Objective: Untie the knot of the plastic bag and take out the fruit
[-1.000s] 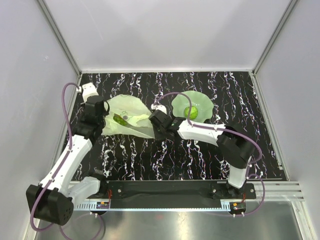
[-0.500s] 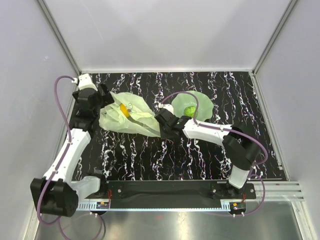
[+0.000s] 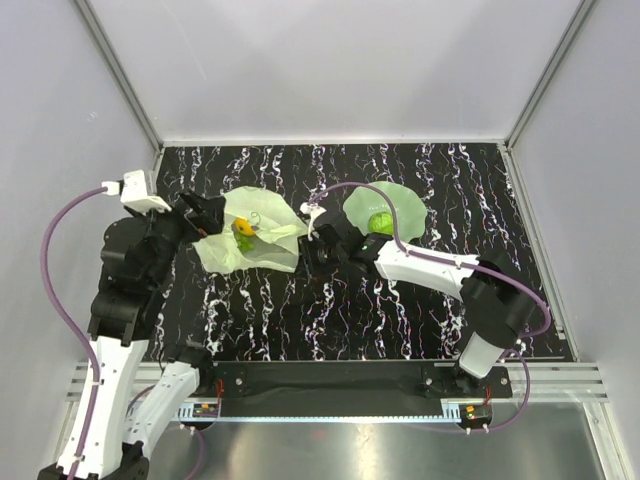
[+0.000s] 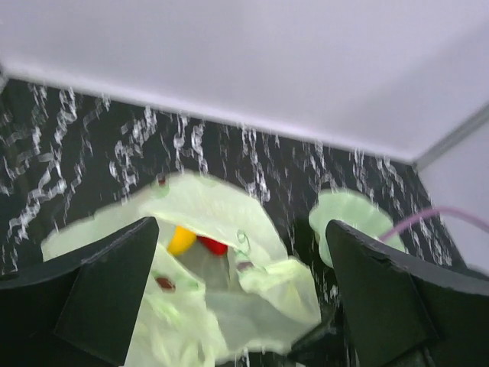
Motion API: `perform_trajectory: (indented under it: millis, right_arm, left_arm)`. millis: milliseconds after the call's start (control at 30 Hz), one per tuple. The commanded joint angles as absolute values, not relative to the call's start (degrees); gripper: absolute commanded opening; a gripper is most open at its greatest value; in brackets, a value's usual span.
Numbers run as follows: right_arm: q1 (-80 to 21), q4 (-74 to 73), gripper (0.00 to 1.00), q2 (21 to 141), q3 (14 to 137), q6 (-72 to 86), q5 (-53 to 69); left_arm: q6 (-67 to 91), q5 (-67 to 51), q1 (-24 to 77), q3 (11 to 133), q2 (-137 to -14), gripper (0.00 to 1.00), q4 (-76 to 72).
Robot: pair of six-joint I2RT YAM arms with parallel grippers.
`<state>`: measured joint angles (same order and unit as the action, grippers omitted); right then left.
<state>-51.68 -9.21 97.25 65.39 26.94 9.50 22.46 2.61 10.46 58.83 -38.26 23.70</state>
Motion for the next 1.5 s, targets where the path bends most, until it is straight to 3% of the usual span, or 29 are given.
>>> perform_trajectory:
  millis: [0,367,733,1033,1067,1167,1200,1233,1267,1467]
  right_arm:
    - [-51.5,-5.7,0.30,97.5,68.6,25.2,16.3]
    - [-51.5,-8.4,0.31,102.6,75.1,25.5,14.4]
    - [-51.4,-10.9,0.32,106.4,82.2,25.1,13.5]
    - [-51.2,-15.2,0.35,112.6,90.9,25.4,12.7]
    - [-51.2,-15.1,0.36,112.4,90.9,25.6,12.2]
    - [-51.2,-15.3,0.40,110.8,90.0,26.1,8.5]
    - [-51.2,-15.6,0.41,110.3,89.8,25.8,7.3]
    - [-51.1,-16.4,0.43,109.8,90.0,25.2,5.3]
    - [-51.1,-16.8,0.48,109.2,90.0,25.1,4.3]
    - [-50.6,-19.9,0.63,107.7,91.1,24.1,-1.7]
  left_arm:
    - [25.0,-5.7,11.0,57.7,-38.4,0.99,33.5]
    - [32.7,3.1,21.1,47.2,-36.2,0.99,43.2]
    - [30.8,21.1,24.2,39.8,-50.6,0.99,39.4]
    - [29.7,24.7,24.2,42.4,-60.5,0.99,38.3]
    - [29.4,24.7,24.2,42.5,-61.3,0.96,37.8]
    - [27.6,24.7,24.2,43.2,-63.9,0.68,36.7]
    - [27.4,24.3,24.1,43.2,-64.4,0.53,36.2]
    - [27.5,24.1,23.9,43.1,-64.6,0.10,35.7]
    - [27.7,24.3,23.7,43.1,-64.9,0.00,35.3]
    - [27.9,26.4,23.4,43.4,-63.1,0.00,35.8]
